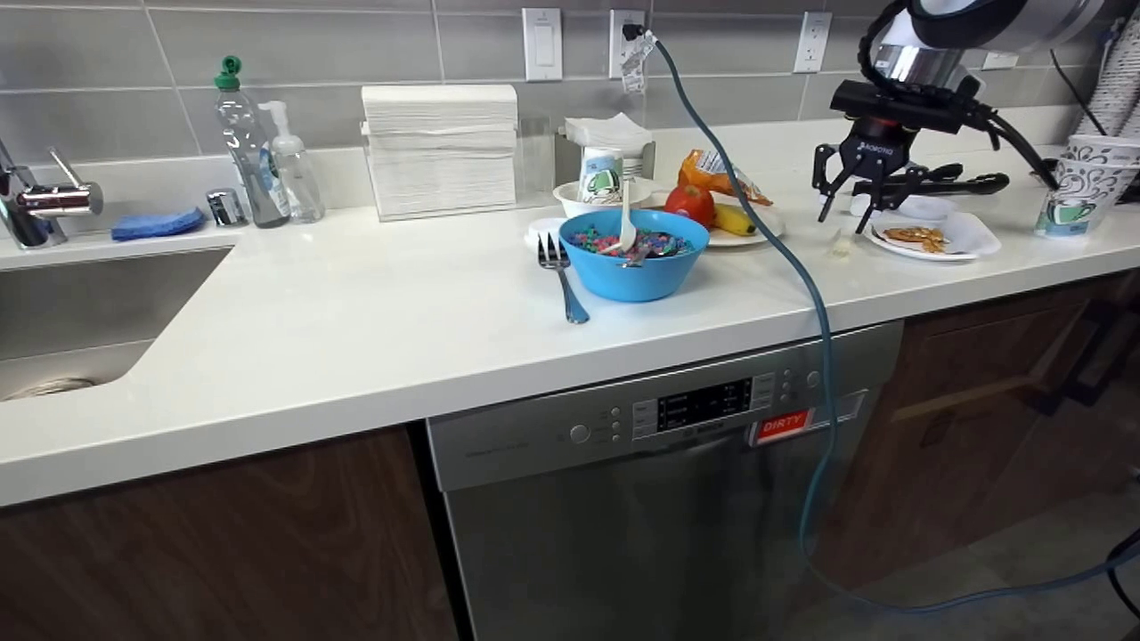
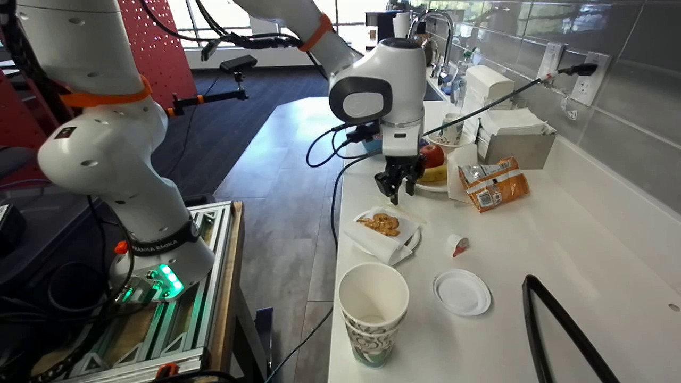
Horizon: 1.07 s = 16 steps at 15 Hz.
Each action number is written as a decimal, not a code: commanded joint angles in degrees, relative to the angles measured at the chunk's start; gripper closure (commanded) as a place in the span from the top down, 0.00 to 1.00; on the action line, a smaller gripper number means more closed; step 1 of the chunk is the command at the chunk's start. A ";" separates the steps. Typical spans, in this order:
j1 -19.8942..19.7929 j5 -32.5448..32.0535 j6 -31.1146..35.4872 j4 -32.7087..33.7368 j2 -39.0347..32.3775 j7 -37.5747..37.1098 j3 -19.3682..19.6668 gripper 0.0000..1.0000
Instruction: Pick up the folk and put it in the cup
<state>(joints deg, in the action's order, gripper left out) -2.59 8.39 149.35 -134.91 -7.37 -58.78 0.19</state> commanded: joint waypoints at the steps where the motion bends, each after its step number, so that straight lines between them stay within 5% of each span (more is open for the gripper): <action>1: 1.31 0.36 1.84 1.13 -2.46 -1.18 1.45 0.38; 2: 1.45 0.11 1.66 1.14 -2.52 -1.53 1.72 0.35; 9: 1.99 -0.18 0.56 1.19 -2.20 -3.35 2.41 0.57; 16: 2.35 -0.65 0.14 1.42 -3.23 -4.95 3.18 0.48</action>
<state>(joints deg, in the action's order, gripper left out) -1.27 8.35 149.85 -133.94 -9.47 -61.63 2.26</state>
